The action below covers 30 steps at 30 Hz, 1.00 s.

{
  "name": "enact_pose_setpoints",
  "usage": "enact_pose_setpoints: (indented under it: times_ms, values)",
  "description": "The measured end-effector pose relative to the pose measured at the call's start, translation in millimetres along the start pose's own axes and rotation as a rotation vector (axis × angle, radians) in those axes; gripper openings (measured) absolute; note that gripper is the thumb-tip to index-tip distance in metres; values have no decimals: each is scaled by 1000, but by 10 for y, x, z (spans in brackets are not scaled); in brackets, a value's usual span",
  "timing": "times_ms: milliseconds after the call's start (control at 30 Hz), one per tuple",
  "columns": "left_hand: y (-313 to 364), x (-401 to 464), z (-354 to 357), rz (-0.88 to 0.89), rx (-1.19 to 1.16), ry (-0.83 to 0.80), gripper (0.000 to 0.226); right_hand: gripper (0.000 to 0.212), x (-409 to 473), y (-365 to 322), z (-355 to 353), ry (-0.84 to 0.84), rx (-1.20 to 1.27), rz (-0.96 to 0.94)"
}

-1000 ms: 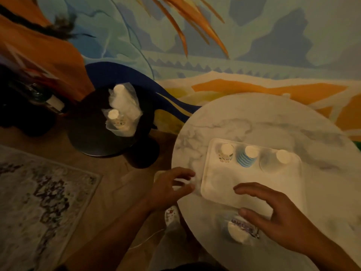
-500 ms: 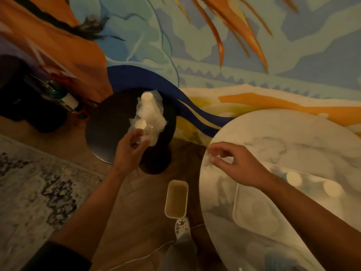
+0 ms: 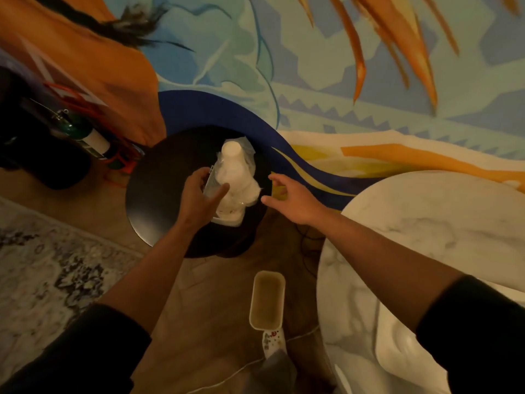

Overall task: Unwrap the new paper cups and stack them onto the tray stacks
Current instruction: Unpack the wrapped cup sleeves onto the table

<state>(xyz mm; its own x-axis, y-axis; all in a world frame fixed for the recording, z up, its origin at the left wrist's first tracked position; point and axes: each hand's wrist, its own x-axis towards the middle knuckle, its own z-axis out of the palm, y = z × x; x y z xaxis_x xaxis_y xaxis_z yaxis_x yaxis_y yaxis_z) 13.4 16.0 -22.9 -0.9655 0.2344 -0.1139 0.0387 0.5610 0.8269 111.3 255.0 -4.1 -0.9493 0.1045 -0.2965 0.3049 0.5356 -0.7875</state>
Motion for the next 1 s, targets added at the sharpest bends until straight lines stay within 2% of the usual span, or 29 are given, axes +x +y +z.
enact_pose_setpoints:
  times_ms: [133,467,567,700,800,1000]
  values:
    - [37,339,-8,-71,-6,-101,67,78,322,-88,130,-67,129,127]
    - [-46,722,142,-231,-1,-330,43,90,791,-193,400,-158,469,439]
    - [-55,759,164,-242,5,-384,48,93,831,-155,495,-181,549,441]
    - [-38,787,185,-255,29,-415,60,88,856,-156,562,-132,604,436]
    - [-52,792,196,-275,44,-403,61,89,864,-163,561,-103,610,436]
    - [-83,774,197,-278,35,-409,60,101,886,-130,607,-149,656,486]
